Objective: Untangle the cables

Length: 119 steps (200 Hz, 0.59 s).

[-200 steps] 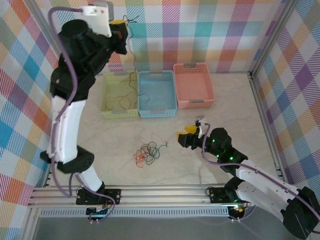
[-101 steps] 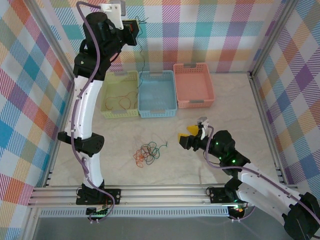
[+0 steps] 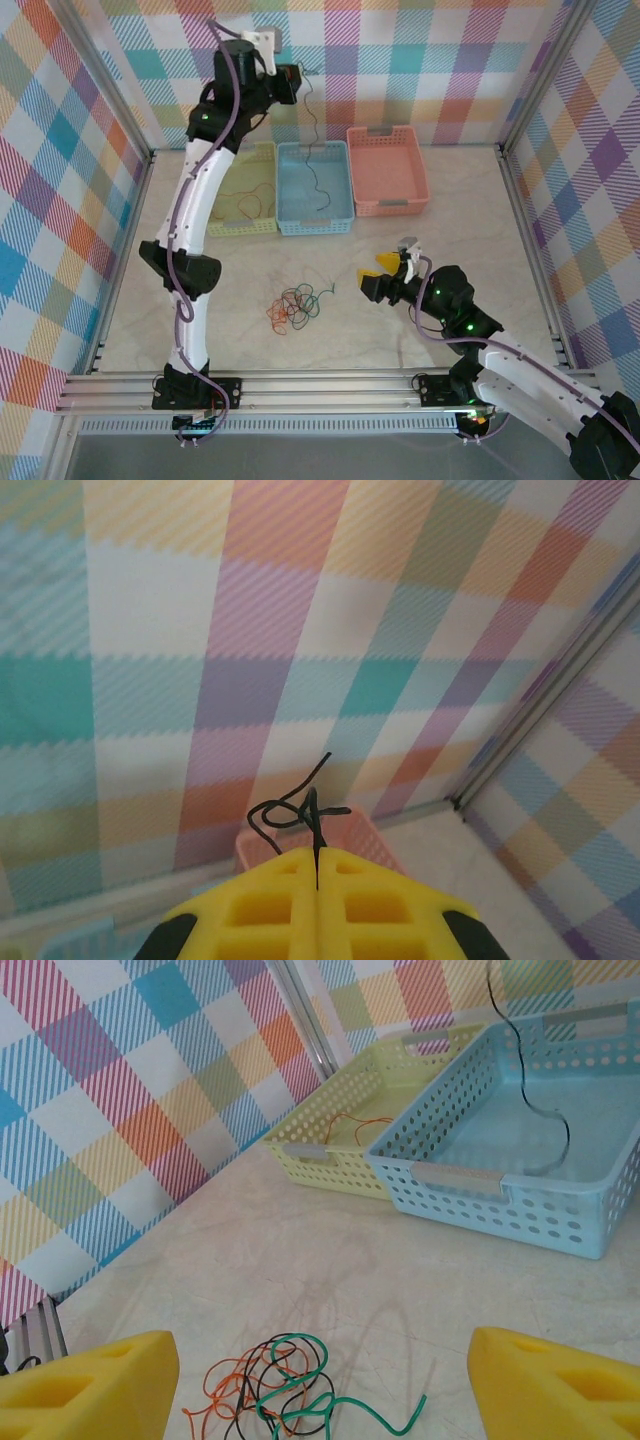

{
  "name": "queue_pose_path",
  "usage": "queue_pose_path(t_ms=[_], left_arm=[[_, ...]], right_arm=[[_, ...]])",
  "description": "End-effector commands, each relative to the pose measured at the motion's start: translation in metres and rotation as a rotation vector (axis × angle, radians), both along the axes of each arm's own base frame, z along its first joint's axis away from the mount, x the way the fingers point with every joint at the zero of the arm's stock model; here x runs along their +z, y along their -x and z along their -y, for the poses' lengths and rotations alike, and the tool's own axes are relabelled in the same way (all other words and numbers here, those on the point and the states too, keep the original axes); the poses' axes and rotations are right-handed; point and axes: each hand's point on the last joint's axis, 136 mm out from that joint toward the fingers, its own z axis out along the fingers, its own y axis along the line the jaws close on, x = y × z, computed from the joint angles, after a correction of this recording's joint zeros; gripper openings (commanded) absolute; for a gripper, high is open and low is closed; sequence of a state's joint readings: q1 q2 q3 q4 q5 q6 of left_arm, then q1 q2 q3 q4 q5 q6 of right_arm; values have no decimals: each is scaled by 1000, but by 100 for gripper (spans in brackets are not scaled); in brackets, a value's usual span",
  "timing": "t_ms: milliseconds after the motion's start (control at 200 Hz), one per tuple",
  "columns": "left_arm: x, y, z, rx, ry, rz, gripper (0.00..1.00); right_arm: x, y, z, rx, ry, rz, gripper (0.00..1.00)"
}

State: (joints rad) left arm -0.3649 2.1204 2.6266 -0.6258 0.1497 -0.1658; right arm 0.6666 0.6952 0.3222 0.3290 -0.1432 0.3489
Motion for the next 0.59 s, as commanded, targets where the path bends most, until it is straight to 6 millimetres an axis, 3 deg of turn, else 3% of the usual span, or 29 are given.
queue_pose_path(t_ms=[0,155,265,325,450,535,590], left_arm=[[-60,-13,1,15,-21,-156,0],[-150,-9,-3,47,-67,-381,4],[-192,9,4,1,-41,-501,10],[-206,21,10,-31,-16,-564,19],[-215,39,10,-37,-71,-614,43],[-198,51,8,-55,-67,-603,49],[-176,61,7,-68,-51,-570,53]], right_arm=[[10,2,1,10,-15,57,76],[11,3,2,9,-17,60,77],[10,3,1,12,-14,58,77],[10,3,0,15,-13,57,76],[10,2,0,14,-12,54,76],[9,2,1,11,-11,53,76],[9,2,1,9,-7,53,76]])
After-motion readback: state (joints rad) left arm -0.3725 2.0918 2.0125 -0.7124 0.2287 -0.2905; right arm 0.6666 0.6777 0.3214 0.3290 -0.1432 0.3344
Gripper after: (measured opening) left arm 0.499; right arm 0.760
